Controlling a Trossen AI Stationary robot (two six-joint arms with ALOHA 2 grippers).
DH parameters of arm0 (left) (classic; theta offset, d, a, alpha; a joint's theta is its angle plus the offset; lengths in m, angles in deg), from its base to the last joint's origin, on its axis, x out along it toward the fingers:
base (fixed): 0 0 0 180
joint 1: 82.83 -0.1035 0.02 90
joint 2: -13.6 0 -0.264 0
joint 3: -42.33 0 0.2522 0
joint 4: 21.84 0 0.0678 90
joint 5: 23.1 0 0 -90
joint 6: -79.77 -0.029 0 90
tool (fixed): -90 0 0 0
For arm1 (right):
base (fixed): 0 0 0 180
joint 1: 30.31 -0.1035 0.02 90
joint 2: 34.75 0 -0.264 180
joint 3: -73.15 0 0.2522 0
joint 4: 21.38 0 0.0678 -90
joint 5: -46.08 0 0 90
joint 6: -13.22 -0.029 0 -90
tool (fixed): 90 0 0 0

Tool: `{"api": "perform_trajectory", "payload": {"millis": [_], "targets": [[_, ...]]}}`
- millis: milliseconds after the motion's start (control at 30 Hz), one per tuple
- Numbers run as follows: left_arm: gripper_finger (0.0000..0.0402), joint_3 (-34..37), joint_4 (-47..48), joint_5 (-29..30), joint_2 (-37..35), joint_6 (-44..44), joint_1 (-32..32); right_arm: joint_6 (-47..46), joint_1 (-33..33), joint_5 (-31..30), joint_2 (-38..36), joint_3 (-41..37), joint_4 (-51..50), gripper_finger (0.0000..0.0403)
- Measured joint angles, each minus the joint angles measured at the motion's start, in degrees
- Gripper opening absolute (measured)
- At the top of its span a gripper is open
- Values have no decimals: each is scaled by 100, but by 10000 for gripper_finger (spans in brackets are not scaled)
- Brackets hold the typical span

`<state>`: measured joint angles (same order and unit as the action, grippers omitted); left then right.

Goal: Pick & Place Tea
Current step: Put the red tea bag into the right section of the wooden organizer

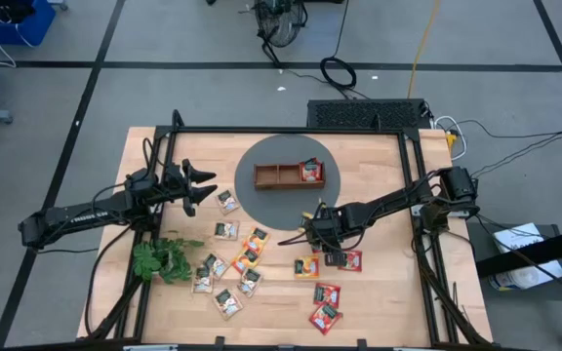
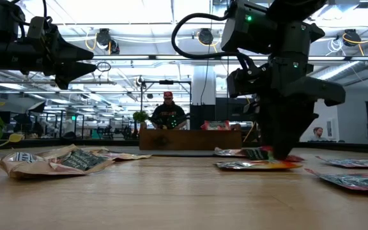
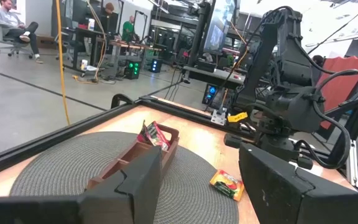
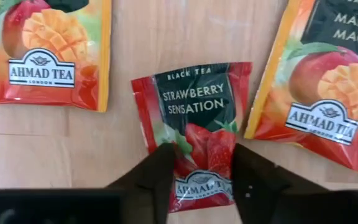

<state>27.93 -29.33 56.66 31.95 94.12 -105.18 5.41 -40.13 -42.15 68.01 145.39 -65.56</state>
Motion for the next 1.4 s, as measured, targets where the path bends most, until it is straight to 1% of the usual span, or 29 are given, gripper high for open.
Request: {"api": "perform_trajectory", "payload": {"millis": [133,200,233,433,500,667,700,800,833,900,1000,1067,1200,1267,1333,1400], "targets": [[214,1,0,0,0,0,-1,-72,-2,81,-1,-4,-38,58],[214,2,0,0,0,0,-2,-133,0,204,-29,-4,-123,25],[214,2,0,1,1,0,-2,-200,2,275,-61,-4,-170,16],[214,2,0,1,1,0,0,-807,-87,269,-561,-46,-496,11],[214,2,2,0,2,0,-2,-902,-154,-61,-864,-42,-385,7],[214,1,0,2,0,0,-1,-1163,-201,-1303,-1289,-28,271,7],[214,2,0,0,2,0,-2,-1218,-178,-1593,-1335,-28,469,7],[214,2,0,2,0,0,-2,-1317,-86,-2757,-1347,-26,934,7],[214,1,2,2,2,0,-2,-1307,-33,-3129,-1338,-62,1126,7],[214,1,0,2,1,0,-2,-1251,108,-3722,-1308,-191,1820,7],[214,2,0,0,0,0,-2,-1366,324,-4153,-1307,-544,3022,6],[214,1,1,0,2,0,0,-1388,434,-4396,-1305,-901,4029,6],[214,2,0,0,0,0,0,-1251,731,-4513,-1307,-1806,6213,6],[214,0,2,0,2,0,-2,-1261,918,-4533,-1307,-2237,6983,6],[214,2,0,0,0,0,-2,-1496,1105,-4531,-1311,-2543,7424,5],[214,2,2,0,0,0,0,-1762,1260,-4521,-1310,-2668,7477,5]]}}
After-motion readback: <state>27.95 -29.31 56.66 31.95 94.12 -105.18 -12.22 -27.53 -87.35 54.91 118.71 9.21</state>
